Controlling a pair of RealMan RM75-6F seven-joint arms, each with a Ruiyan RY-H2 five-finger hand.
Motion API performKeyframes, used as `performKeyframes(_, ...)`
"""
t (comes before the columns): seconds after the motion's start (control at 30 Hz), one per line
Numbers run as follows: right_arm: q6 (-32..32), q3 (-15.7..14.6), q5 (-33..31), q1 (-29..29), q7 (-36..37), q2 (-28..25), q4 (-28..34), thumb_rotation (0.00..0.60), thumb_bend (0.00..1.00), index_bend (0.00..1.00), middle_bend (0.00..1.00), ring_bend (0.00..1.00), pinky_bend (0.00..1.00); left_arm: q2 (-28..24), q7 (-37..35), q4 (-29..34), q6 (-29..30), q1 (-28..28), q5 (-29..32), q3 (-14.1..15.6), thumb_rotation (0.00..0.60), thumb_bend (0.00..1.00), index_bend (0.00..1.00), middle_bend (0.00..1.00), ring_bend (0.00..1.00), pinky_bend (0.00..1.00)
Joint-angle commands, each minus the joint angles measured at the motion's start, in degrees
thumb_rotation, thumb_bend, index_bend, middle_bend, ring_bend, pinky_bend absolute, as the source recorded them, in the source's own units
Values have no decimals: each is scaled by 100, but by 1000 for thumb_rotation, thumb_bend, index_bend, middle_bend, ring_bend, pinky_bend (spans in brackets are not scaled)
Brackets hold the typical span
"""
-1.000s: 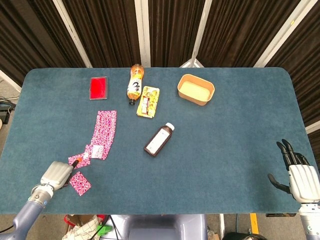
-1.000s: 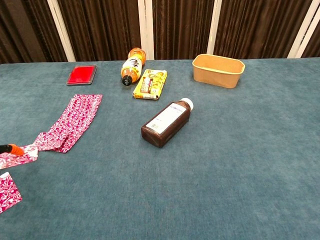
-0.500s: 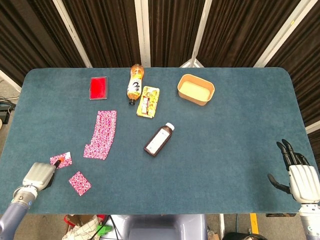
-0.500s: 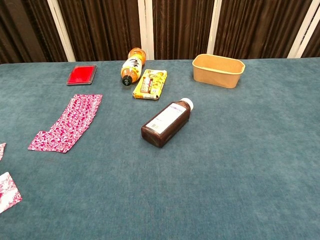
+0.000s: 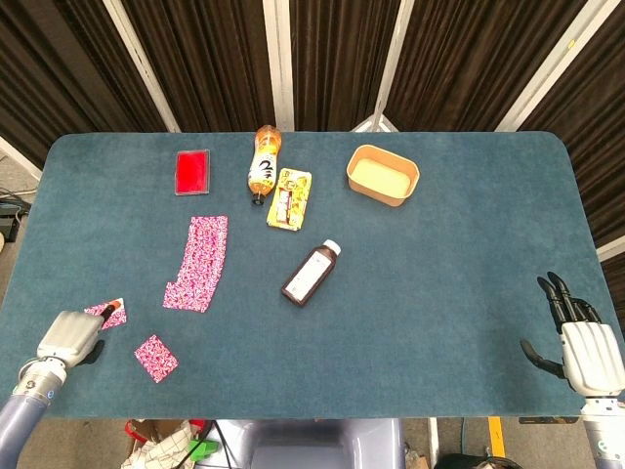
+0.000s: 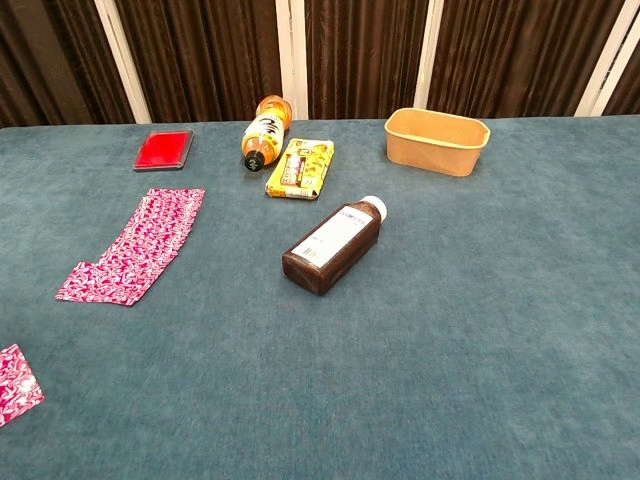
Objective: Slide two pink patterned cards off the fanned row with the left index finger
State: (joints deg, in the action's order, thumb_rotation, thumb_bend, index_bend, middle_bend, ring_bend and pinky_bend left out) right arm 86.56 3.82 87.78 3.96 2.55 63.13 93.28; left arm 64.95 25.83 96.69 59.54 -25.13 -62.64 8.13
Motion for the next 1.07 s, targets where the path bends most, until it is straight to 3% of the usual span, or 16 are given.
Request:
performKeyframes(0.03, -15, 0, -15, 2, 20, 2, -14, 600, 300, 0, 50, 249, 239, -315, -570, 496, 605, 173, -868, -136, 600, 377, 136, 762, 692, 724)
performKeyframes(0.2, -28, 2, -27, 4, 64, -4, -32, 600, 300, 0, 50, 249, 239, -825, -859, 1139, 1415, 548, -1693, -8, 600, 355, 141, 711, 635, 680)
performKeyframes(0.3, -35, 4, -37, 6, 69, -3, -39, 600, 301, 0, 50, 249, 239, -1051, -904, 1415, 1982, 881, -2053, 107, 600, 317, 145, 529, 471, 501)
performKeyframes(0.37, -39, 6, -41, 7, 70, -3, -39, 600, 300, 0, 50, 249, 239, -1094, -980, 1486, 2330, 1130, -2187, 171, 600, 262, 146, 336, 290, 334)
performKeyframes(0.53, 21, 16, -22, -10, 48, -7, -24, 600, 300, 0, 50, 245, 239, -783, -1329, 1035, 2842, 1578, -2284, 161, 600, 205, 141, 94, 33, 148)
performKeyframes(0.7, 33, 16, -43, -25, -12, -11, -41, 600, 300, 0, 50, 182, 239, -469, -1695, 476, 2909, 1710, -2260, 41, 600, 196, 141, 18, 0, 57)
performKeyframes(1.07, 115, 10, 42, -45, -112, -71, -14, 600, 300, 0, 50, 178, 239, -337, -1733, 111, 3110, 1873, -2468, -100, 600, 195, 140, 16, 0, 51)
